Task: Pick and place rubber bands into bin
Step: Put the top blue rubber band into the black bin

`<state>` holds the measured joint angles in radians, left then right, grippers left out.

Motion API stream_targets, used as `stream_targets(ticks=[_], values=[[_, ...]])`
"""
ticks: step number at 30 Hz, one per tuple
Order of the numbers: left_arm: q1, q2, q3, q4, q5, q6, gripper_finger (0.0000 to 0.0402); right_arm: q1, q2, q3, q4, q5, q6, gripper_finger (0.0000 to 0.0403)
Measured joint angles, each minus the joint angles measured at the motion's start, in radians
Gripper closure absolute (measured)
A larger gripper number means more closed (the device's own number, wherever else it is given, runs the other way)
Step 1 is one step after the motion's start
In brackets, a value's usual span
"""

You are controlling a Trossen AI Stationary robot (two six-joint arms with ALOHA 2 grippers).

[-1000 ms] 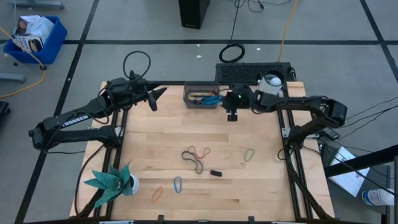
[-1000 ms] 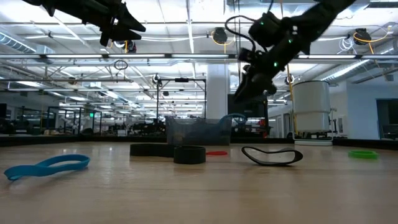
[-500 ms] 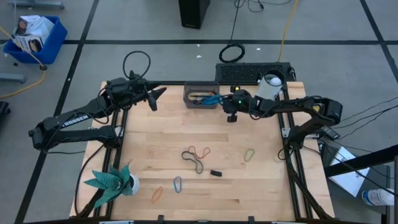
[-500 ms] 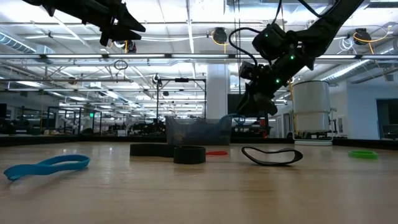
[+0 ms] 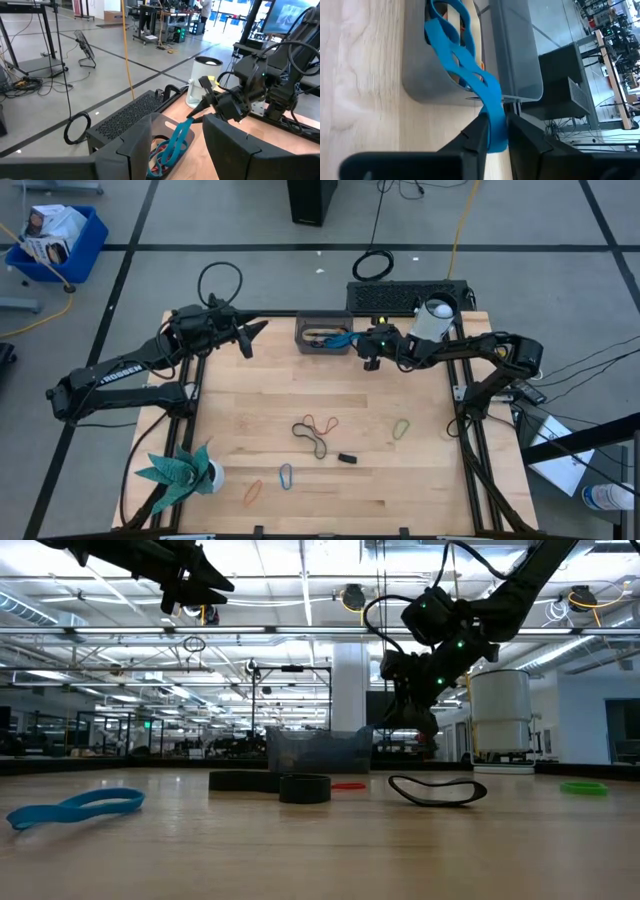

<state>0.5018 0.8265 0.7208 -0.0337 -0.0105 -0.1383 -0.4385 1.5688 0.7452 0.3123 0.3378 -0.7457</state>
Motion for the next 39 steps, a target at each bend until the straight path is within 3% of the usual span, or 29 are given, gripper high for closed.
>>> stream_targets(ticks=[6,14,18,25,39], values=[[0.001,0.000,0.000,0.000,0.000,0.002,0.0217,0.016,-0.004,0.000,0.011,0.001,-0.015,0.0397],[0.001,0.000,0.000,0.000,0.000,0.005,0.0217,0.057,-0.010,0.096,0.028,0.051,-0.091,0.0400],[0.001,0.000,0.000,0.000,0.000,0.005,0.0217,0.056,-0.010,0.185,0.025,-0.017,-0.068,0.0401],[0.001,0.000,0.000,0.000,0.000,0.004,0.0217,0.022,-0.007,0.327,0.012,-0.145,0.130,0.0402],[-0.001,0.000,0.000,-0.011,0.001,-0.007,0.0217,0.019,0.223,0.410,0.016,-0.157,0.116,0.0402]])
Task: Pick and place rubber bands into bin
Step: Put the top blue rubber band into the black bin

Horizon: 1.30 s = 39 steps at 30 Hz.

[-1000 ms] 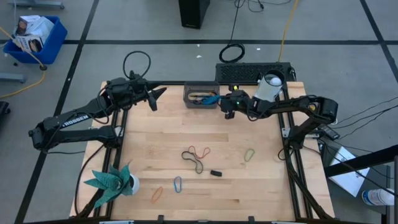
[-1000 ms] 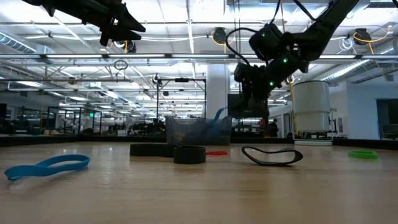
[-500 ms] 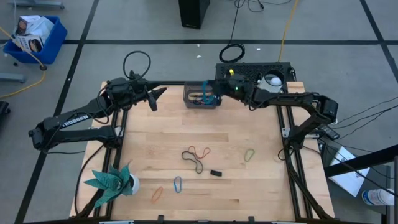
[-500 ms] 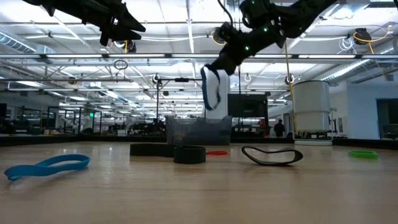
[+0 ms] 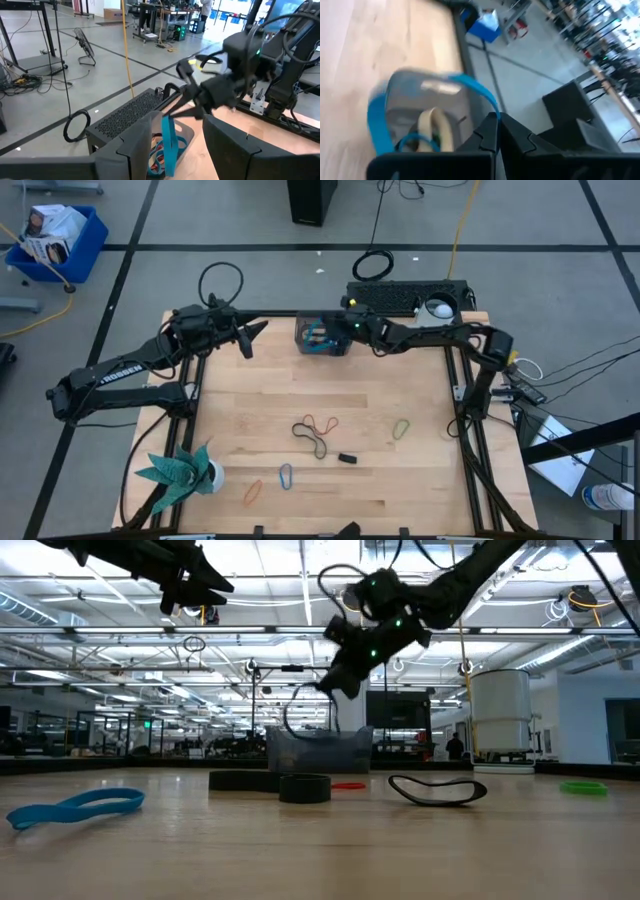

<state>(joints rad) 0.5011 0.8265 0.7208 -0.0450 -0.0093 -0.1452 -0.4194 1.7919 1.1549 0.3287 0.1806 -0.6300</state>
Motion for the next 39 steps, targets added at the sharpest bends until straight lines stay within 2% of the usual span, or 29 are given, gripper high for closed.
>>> stream_targets(ticks=[7,11,17,28,35,39], values=[[0.000,0.001,0.000,-0.043,0.000,-0.017,0.0217,0.000,0.099,0.000,-0.016,0.003,-0.001,0.0402],[0.000,0.001,0.000,-0.042,0.000,-0.017,0.0217,-0.007,0.133,0.000,-0.035,0.067,0.005,0.0403],[0.000,0.001,0.000,-0.042,0.000,-0.018,0.0217,-0.028,0.139,0.000,-0.103,0.083,0.019,0.0401],[0.000,0.000,0.000,-0.041,0.000,-0.017,0.0217,-0.024,0.139,0.000,-0.093,0.085,0.016,0.0386],[0.000,0.000,0.000,-0.041,0.000,-0.016,0.0217,-0.026,0.139,0.000,-0.094,0.260,0.070,0.0383],[0.000,0.000,0.000,-0.041,0.000,-0.016,0.0217,-0.027,0.139,0.000,-0.094,0.266,0.060,0.0383]])
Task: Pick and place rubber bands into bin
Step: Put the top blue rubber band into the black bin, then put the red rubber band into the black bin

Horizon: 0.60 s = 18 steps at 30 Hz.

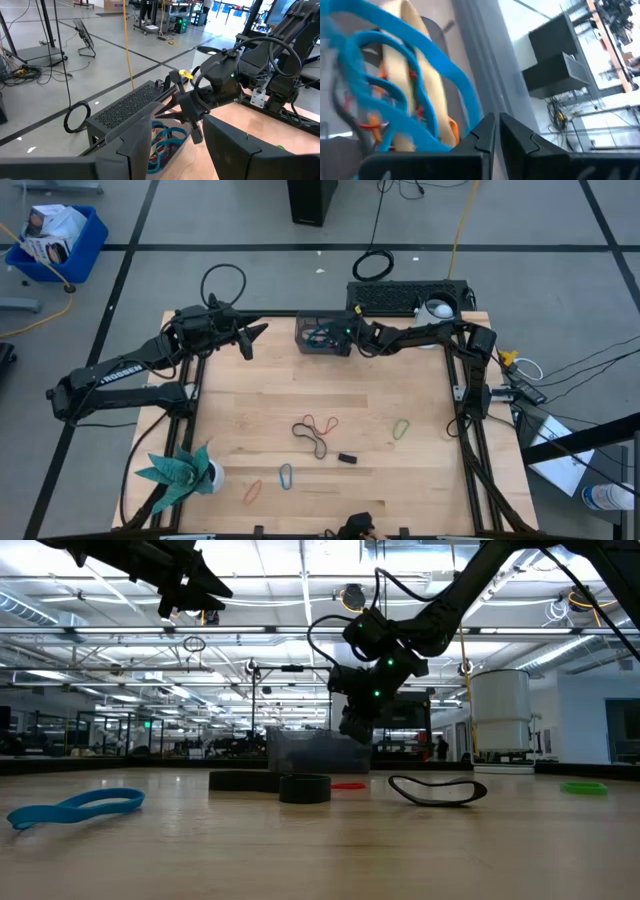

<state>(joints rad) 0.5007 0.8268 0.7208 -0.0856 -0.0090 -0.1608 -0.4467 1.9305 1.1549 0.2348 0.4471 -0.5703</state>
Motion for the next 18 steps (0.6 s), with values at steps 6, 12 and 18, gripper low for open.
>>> stream_targets(ticks=[6,12,18], values=[[0.000,0.000,0.000,0.000,0.000,0.000,0.0217,0.001,0.000,0.000,0.000,-0.004,-0.017,0.0372],[0.000,0.000,0.000,0.000,0.000,0.000,0.0217,0.002,0.000,0.000,0.000,-0.005,-0.017,0.0344],[0.000,0.000,0.000,0.000,0.000,0.000,0.0217,0.004,0.000,0.000,0.000,-0.002,-0.061,0.0295]])
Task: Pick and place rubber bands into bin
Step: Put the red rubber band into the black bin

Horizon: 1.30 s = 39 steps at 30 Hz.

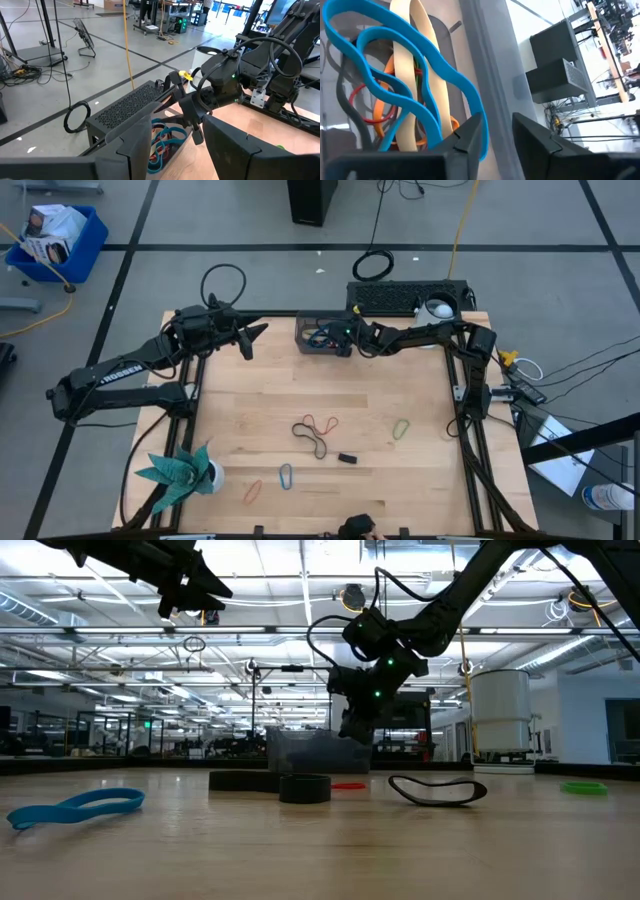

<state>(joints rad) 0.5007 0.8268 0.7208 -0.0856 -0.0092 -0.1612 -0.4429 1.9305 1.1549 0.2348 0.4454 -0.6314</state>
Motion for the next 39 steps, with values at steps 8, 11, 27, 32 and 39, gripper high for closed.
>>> stream_targets(ticks=[8,11,27,32,39], values=[[0.000,0.000,0.000,0.000,0.000,0.000,0.0217,0.050,-0.067,-0.001,0.022,0.190,0.014,0.0258],[0.000,0.000,0.000,0.000,0.000,0.000,0.0217,0.064,-0.117,-0.001,0.020,0.185,-0.012,0.0257],[0.000,0.000,0.000,0.000,0.001,0.000,0.0217,0.193,-0.552,-0.001,-0.293,-0.478,0.453,0.0262],[0.000,0.000,0.000,0.000,0.001,0.000,0.0217,0.238,-0.603,-0.001,-0.359,-0.503,0.476,0.0262],[0.000,0.000,0.000,0.000,0.006,0.000,0.0217,0.308,-0.536,-0.001,-0.503,-0.503,0.402,0.0265]])
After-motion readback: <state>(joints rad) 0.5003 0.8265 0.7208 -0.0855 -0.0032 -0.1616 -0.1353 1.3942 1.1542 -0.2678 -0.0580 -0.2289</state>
